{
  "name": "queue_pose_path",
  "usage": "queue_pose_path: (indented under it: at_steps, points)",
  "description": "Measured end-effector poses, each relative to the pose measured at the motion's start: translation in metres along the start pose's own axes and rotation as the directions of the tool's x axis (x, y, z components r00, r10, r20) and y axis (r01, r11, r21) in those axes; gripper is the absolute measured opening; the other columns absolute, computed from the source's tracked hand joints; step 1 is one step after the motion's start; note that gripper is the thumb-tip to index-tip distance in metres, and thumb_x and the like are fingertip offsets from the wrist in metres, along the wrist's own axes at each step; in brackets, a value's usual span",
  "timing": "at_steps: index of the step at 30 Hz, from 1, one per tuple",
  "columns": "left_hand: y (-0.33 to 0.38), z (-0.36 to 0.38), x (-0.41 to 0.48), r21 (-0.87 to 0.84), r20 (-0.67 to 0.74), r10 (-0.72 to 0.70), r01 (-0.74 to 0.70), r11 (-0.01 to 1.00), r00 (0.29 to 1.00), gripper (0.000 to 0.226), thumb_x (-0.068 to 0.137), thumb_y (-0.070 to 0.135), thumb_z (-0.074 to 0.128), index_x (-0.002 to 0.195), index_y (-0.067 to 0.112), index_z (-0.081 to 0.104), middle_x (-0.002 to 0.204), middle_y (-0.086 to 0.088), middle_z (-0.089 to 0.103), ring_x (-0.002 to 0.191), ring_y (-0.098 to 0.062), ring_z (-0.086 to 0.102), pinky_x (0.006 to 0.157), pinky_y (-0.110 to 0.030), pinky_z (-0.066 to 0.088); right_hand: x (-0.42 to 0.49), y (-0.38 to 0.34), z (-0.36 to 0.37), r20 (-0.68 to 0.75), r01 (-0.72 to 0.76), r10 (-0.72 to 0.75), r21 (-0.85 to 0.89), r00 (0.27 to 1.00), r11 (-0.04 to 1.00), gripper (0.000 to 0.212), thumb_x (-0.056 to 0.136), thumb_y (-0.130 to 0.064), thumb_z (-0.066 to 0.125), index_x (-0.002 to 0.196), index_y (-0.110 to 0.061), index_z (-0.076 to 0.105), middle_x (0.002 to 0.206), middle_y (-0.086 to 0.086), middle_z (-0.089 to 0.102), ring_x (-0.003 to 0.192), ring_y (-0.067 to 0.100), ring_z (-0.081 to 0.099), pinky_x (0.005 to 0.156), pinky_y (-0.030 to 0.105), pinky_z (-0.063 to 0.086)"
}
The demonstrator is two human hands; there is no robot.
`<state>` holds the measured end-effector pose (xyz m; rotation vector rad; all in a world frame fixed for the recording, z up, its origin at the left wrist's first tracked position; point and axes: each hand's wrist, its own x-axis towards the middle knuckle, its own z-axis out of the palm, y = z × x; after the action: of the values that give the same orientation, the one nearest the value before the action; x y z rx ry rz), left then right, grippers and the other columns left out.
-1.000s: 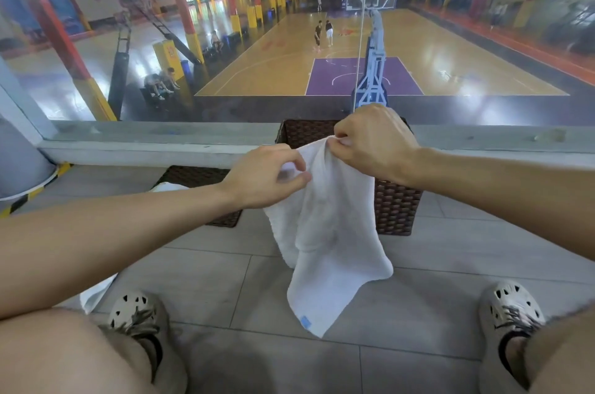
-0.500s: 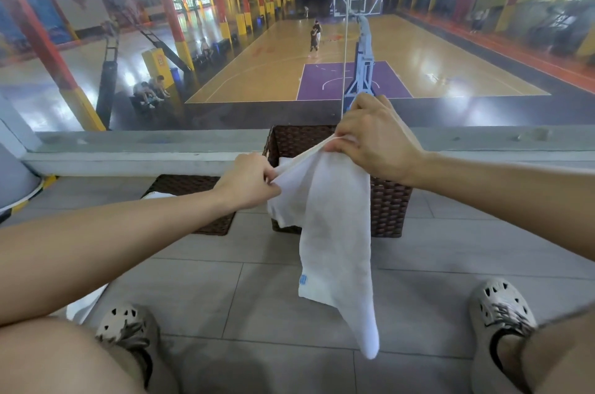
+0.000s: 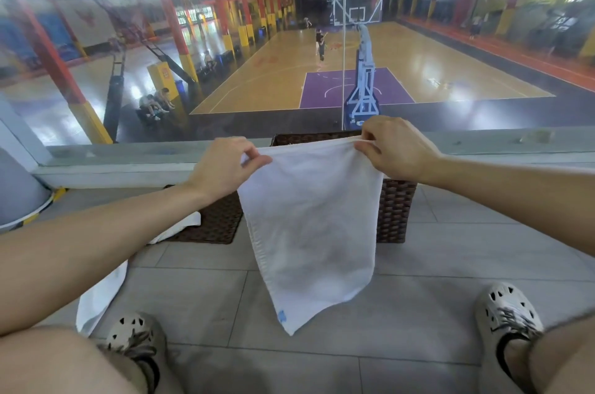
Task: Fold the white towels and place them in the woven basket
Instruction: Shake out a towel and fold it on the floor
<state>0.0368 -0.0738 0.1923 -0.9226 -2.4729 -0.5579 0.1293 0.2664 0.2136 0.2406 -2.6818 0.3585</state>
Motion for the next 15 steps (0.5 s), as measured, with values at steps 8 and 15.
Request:
queue_pose_path:
  at_steps: [8, 15]
  points:
    - [-0.004, -0.04, 0.01, 0.067, 0.1, 0.181, -0.188, 0.98, 0.978, 0.025, 0.095, 0.042, 0.079, 0.095, 0.017, 0.078, 0.094, 0.007, 0.074, 0.086, -0.013, 0.068, 0.084, -0.041, 0.059, 0.0, 0.006, -0.001, -0.063, 0.013, -0.01, 0.046, 0.998, 0.999, 0.024, 0.108, -0.025, 0.059, 0.086, -0.02, 0.049, 0.083, -0.005, 0.053, 0.07, 0.012, 0.049, 0.07, 0.031, 0.037]
    - [0.002, -0.048, -0.001, -0.063, 0.002, 0.036, -0.036, 0.997, 0.999, 0.019, 0.097, 0.04, 0.078, 0.093, 0.024, 0.069, 0.084, 0.01, 0.072, 0.073, -0.018, 0.067, 0.076, -0.047, 0.058, 0.001, 0.012, -0.01, -0.033, 0.015, -0.013, 0.043, 0.999, 0.999, 0.027, 0.105, -0.037, 0.064, 0.088, -0.019, 0.054, 0.087, -0.004, 0.06, 0.079, 0.022, 0.058, 0.073, 0.039, 0.047]
